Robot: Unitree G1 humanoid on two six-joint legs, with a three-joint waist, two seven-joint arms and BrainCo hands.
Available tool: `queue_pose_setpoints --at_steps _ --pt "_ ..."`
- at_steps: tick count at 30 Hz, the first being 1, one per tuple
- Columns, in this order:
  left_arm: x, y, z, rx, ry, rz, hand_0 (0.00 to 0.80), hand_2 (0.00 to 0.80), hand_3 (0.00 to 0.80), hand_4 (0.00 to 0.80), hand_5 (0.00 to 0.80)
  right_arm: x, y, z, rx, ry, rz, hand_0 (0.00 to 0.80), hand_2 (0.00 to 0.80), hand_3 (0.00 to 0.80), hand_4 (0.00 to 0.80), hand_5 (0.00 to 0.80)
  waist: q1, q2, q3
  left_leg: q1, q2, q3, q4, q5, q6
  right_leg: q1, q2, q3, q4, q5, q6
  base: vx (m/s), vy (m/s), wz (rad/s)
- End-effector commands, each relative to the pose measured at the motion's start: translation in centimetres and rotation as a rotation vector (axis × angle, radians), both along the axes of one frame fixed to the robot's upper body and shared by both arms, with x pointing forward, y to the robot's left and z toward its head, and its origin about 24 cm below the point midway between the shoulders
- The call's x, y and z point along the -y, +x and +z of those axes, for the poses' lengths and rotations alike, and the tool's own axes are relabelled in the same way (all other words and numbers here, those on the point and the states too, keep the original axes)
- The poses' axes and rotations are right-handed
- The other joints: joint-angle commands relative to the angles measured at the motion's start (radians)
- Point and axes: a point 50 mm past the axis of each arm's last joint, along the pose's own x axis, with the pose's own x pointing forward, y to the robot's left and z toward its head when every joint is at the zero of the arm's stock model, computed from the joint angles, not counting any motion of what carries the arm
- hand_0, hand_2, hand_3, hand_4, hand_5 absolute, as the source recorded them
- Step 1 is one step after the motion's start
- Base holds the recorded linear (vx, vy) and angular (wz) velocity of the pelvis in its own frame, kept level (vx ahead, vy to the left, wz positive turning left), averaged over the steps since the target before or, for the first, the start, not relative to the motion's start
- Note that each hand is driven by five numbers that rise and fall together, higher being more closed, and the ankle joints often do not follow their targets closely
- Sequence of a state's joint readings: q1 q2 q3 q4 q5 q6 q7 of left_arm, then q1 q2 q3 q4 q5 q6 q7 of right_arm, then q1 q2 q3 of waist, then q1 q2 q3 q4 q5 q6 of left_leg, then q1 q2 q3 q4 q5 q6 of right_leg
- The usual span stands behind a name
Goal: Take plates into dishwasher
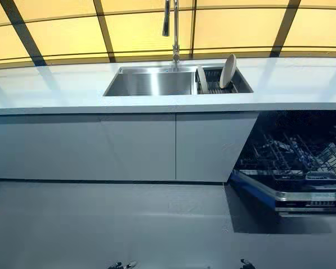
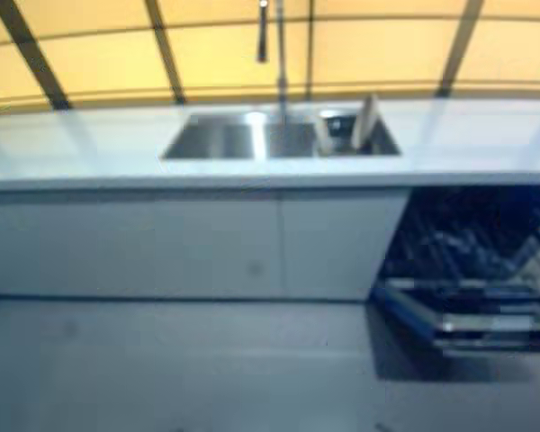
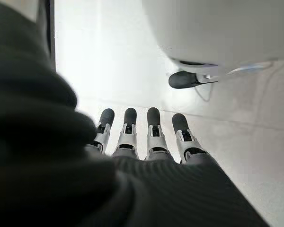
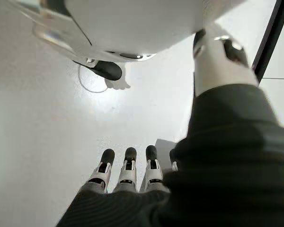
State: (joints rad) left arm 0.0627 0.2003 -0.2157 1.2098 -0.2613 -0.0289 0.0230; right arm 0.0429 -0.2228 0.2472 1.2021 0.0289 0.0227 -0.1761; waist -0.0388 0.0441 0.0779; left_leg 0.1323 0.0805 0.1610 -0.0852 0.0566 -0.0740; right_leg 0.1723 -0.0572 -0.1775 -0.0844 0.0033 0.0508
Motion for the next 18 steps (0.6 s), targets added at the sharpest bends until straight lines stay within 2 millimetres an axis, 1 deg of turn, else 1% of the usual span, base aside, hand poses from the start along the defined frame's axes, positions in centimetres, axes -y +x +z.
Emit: queue_pose_setpoints --at_steps 1,2,5,8,10,12,13,15,18 --pt "-0.3 2.6 0.4 0.038 0.117 -0.098 0.000 0.000 0.000 0.000 0.000 -0.7 2.5 0.2 0.026 0.017 0.066 0.000 0.000 0.000 0.000 0.000 0.002 -0.036 0.026 0.029 -0.087 -0.023 -0.002 -0.067 0.076 -0.028 0.010 0.005 0.032 0.017 0.025 0.000 0.000 0.00" --pt "-0.3 2.4 0.4 0.021 0.107 -0.087 0.000 0.000 0.000 0.000 0.000 -0.8 2.6 0.2 0.028 0.017 0.071 0.000 0.000 0.000 0.000 0.000 0.002 -0.037 0.027 0.028 -0.087 -0.022 -0.002 -0.067 0.076 -0.030 0.010 0.006 0.033 0.016 0.025 0.000 0.000 0.00" --pt "0.3 1.7 0.0 -0.063 -0.008 -0.079 0.000 0.000 0.000 0.000 0.000 -0.8 2.8 0.3 0.036 0.015 0.076 0.000 0.000 0.000 0.000 0.000 0.003 -0.039 0.034 0.026 -0.088 -0.023 -0.002 -0.065 0.078 -0.034 0.010 0.006 0.039 0.013 0.023 0.000 0.000 0.00" --pt "0.3 1.2 -0.1 -0.103 0.016 -0.105 0.000 0.000 0.000 0.000 0.000 -0.5 3.1 0.4 0.042 -0.037 0.090 0.000 0.000 0.000 0.000 0.000 0.001 -0.037 0.039 0.028 -0.088 -0.020 -0.002 -0.066 0.080 -0.033 0.009 0.007 0.038 0.015 0.023 0.000 0.000 0.00" --pt "0.1 1.6 0.0 -0.075 0.060 -0.123 0.000 0.000 0.000 0.000 0.000 -0.3 3.4 0.6 0.035 -0.051 0.100 0.000 0.000 0.000 0.000 0.000 -0.005 -0.036 0.042 0.031 -0.088 -0.017 -0.002 -0.066 0.080 -0.033 0.010 0.014 0.039 0.014 0.023 0.000 0.000 0.00" --pt "-0.2 2.5 0.3 -0.047 0.068 -0.118 0.000 0.000 0.000 0.000 0.000 -0.1 3.5 0.6 0.027 -0.049 0.108 0.000 0.000 0.000 0.000 0.000 -0.006 -0.035 0.046 0.033 -0.087 -0.015 -0.002 -0.067 0.080 -0.033 0.011 0.015 0.040 0.012 0.022 0.000 0.000 0.00" --pt "-0.2 2.5 0.3 -0.047 0.068 -0.118 0.000 0.000 0.000 0.000 0.000 -0.1 3.5 0.6 0.027 -0.049 0.108 0.000 0.000 0.000 0.000 0.000 -0.006 -0.035 0.046 0.033 -0.087 -0.015 -0.002 -0.067 0.080 -0.033 0.011 0.015 0.040 0.012 0.022 0.000 0.000 0.00" --pt "-0.1 3.1 0.4 -0.032 0.088 -0.133 0.000 0.000 0.000 0.000 0.000 0.0 3.6 0.6 0.017 -0.035 0.105 0.000 0.000 0.000 0.000 0.000 -0.005 -0.033 0.050 0.032 -0.086 -0.015 -0.002 -0.064 0.079 -0.035 0.012 0.014 0.042 0.012 0.022 -0.015 -0.006 0.00" --pt "0.0 3.1 0.3 -0.047 0.077 -0.137 0.000 0.000 0.000 0.000 0.000 -0.3 3.6 0.5 0.005 0.008 0.081 0.000 0.000 0.000 0.000 0.000 0.001 -0.033 0.055 0.033 -0.087 -0.020 -0.002 -0.064 0.079 -0.031 0.013 0.013 0.039 0.012 0.020 0.000 0.000 0.00"
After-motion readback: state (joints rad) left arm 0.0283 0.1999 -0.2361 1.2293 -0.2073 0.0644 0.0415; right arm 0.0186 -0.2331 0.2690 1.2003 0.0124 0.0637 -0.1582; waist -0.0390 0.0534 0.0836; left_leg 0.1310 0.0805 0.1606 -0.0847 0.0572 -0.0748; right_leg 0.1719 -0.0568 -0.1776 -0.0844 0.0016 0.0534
